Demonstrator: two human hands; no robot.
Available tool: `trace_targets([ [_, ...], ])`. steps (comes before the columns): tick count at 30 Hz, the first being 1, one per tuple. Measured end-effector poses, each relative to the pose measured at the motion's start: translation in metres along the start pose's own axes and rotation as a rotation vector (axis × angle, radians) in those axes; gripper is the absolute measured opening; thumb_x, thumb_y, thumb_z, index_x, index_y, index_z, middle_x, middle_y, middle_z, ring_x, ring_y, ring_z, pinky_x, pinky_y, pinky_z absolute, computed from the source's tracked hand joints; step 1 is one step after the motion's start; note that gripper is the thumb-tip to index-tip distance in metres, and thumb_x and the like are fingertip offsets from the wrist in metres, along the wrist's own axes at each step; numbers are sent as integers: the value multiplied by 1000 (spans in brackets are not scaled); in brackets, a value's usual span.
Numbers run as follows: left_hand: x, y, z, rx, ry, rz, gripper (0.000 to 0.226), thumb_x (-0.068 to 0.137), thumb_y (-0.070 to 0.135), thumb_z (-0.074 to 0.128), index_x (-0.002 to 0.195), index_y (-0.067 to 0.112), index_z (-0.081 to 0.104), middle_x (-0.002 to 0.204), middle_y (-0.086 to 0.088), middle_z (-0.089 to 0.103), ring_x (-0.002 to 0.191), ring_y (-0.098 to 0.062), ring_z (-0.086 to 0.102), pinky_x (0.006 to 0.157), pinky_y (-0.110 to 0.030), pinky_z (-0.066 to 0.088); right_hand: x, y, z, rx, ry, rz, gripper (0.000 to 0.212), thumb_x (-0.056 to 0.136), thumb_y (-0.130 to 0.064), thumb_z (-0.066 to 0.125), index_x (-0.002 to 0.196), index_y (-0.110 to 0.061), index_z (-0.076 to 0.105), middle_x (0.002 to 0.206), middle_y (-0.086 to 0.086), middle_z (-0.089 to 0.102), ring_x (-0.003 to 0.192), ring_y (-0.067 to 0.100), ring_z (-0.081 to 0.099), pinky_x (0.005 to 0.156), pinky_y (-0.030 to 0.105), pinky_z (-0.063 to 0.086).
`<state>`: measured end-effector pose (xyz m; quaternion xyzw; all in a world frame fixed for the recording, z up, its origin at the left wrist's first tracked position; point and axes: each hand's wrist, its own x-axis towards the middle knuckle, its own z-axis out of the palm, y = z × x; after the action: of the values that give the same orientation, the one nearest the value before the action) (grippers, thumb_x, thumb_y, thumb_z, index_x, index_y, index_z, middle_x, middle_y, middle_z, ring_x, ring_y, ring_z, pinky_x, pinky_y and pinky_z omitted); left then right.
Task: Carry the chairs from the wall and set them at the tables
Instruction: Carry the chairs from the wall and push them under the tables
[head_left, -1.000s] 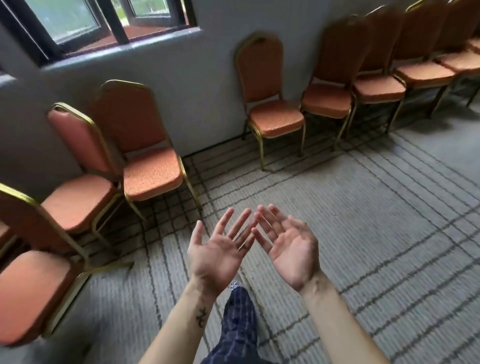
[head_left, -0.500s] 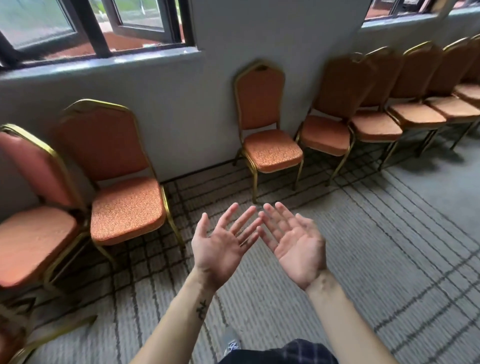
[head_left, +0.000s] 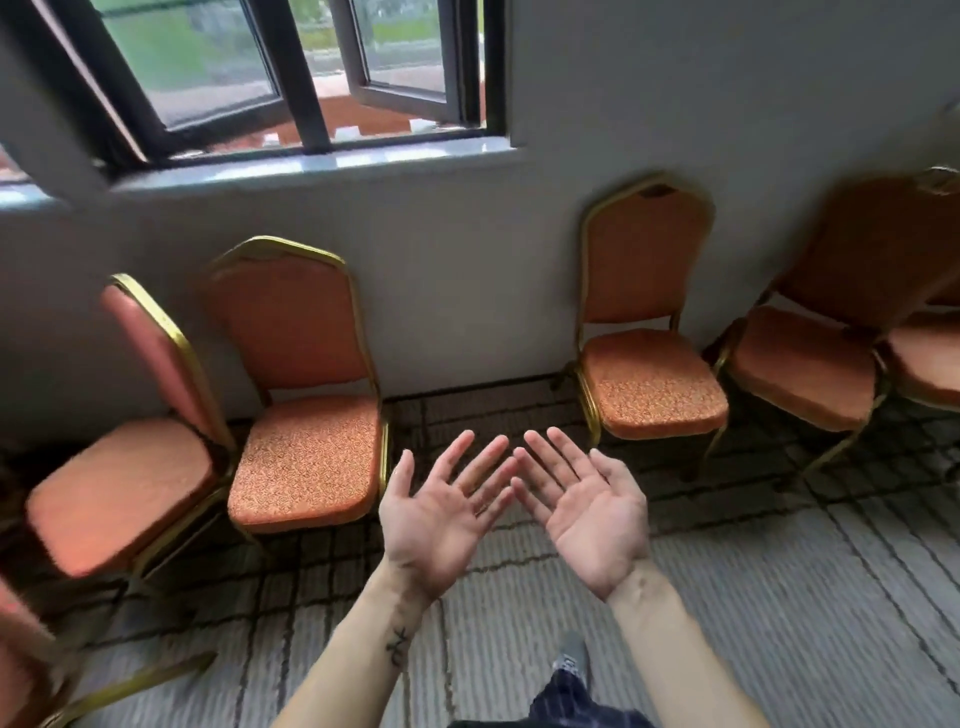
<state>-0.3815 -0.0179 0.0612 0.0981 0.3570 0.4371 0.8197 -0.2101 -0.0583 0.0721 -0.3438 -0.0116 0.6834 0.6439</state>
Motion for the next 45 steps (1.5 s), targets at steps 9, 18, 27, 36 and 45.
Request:
trace_targets([
  [9,90,80,17,-132,136,213,73,100,64,31,149,14,47,148,-25,54,139,-41,50,124,-55,23,151,-31,83,-95,-159,272,54,102,-32,35,148,-7,48,143,20,59,134,35,56,116,55,36],
  [18,213,192,9,-252,167,250,72,101,61,30,150,11,46,144,-26,57,139,-40,51,113,-49,34,309,-13,173,-225,-108,338,53,101,-32,40,147,-8,51,141,19,62,133,32,58,116,50,38],
  [27,290,345,0,-267,93,351,70,102,61,27,150,14,47,145,-21,59,139,-38,51,120,-51,30,421,-3,293,-272,-166,281,51,102,-30,38,146,-9,50,140,19,62,129,36,60,115,53,39],
  [36,371,409,-25,-371,201,442,67,104,57,28,147,12,51,140,-21,62,136,-39,54,121,-52,30,536,24,348,-375,-187,423,50,103,-29,37,147,-9,49,140,19,62,129,37,60,114,53,39],
  [45,485,488,-53,-542,505,625,62,105,52,31,147,11,50,134,-20,67,130,-37,59,114,-51,40,701,55,420,-595,-284,649,48,104,-28,35,146,-8,50,136,19,65,126,36,63,113,53,42],
])
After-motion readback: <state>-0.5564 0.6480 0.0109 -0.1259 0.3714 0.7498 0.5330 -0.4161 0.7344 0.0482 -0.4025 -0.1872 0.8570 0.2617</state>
